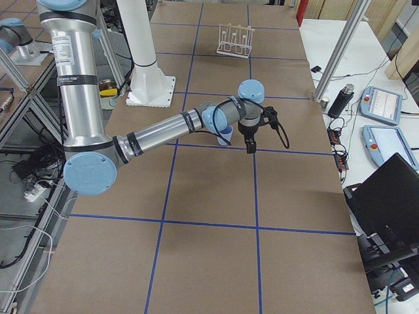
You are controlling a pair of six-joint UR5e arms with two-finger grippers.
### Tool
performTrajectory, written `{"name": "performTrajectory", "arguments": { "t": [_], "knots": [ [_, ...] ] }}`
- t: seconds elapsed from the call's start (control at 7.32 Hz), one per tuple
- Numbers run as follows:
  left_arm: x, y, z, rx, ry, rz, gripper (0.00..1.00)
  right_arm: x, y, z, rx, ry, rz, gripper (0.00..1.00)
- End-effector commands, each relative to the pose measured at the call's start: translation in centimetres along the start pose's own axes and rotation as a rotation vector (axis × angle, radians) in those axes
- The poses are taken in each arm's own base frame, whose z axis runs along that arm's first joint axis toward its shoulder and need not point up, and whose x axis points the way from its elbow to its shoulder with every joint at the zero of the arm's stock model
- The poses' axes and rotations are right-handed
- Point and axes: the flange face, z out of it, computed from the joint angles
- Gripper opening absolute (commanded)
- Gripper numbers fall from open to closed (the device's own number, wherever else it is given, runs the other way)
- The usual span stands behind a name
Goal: Hang cup on cup holder
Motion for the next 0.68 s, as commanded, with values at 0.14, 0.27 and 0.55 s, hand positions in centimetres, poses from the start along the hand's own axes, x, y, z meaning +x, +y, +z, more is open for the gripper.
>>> {"name": "performTrajectory", "arguments": {
  "t": [0.14,0.27,0.55],
  "knots": [
    [-0.2,0.0,0.4,-0.008,0.000,0.000,0.98,-6.5,1.2,6.1,-0.036,-0.060,0.045,1.00],
    [-0.2,0.0,0.4,-0.008,0.000,0.000,0.98,-6.0,1.3,7.2,-0.056,-0.051,0.054,1.00],
    [-0.3,0.1,0.5,-0.010,0.000,-0.002,0.98,-6.4,1.9,9.4,-0.091,-0.042,0.043,1.00]
  ]
}}
